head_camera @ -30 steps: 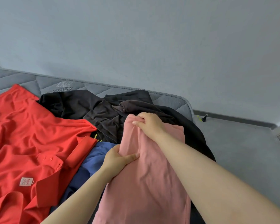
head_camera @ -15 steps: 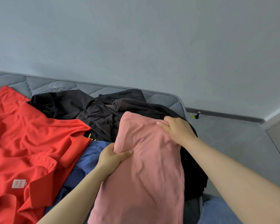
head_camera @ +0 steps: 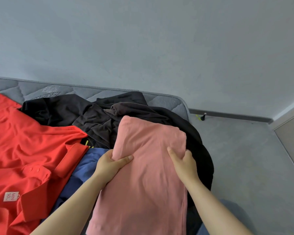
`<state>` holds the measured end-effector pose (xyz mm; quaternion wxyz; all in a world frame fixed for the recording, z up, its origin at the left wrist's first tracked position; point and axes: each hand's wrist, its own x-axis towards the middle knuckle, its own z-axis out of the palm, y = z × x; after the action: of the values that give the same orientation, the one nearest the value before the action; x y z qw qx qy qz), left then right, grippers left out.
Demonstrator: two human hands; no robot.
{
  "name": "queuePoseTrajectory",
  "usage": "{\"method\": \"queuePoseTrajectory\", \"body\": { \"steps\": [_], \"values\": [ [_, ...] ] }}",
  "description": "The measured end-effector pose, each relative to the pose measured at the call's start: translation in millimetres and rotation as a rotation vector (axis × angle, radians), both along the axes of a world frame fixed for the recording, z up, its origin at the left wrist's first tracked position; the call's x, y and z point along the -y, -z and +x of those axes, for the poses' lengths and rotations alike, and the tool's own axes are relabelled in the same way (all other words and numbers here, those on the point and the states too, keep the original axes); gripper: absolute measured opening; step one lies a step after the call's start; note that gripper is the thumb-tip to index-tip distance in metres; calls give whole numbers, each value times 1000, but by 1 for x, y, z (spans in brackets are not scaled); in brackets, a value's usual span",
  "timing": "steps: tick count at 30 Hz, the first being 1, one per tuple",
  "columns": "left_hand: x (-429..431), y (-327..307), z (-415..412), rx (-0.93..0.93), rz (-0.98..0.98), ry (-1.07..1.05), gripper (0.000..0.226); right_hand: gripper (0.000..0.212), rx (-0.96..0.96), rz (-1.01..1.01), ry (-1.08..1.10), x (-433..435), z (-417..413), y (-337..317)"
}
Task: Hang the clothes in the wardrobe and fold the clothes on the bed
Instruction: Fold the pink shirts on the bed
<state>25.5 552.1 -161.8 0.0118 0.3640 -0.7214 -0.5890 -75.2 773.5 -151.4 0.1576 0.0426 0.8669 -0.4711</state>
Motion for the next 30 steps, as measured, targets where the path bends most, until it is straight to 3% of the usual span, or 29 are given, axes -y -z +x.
{"method": "queuePoseTrajectory", "body": {
  "steps": [2,6,8,13,19,30],
  "values": [
    [0,-4,1,-5,14,12,45,60,67,-68,-27,-6,8,-1],
    [-1,-17,4,-37,85,23,44,45,278,-439,96,-4,-6,-23],
    [-4,-27,8,-79,109,19,40,40,357,-501,63,-3,-8,-35],
    [-10,-75,5,-241,123,30,37,22,85,-558,20,-11,-8,-79],
    [-33,-182,-57,-439,68,172,40,21,-222,-656,55,-49,-42,-187],
    [-199,-380,-245,-745,8,444,50,19,-718,-629,187,-221,-168,-386]
  ]
}}
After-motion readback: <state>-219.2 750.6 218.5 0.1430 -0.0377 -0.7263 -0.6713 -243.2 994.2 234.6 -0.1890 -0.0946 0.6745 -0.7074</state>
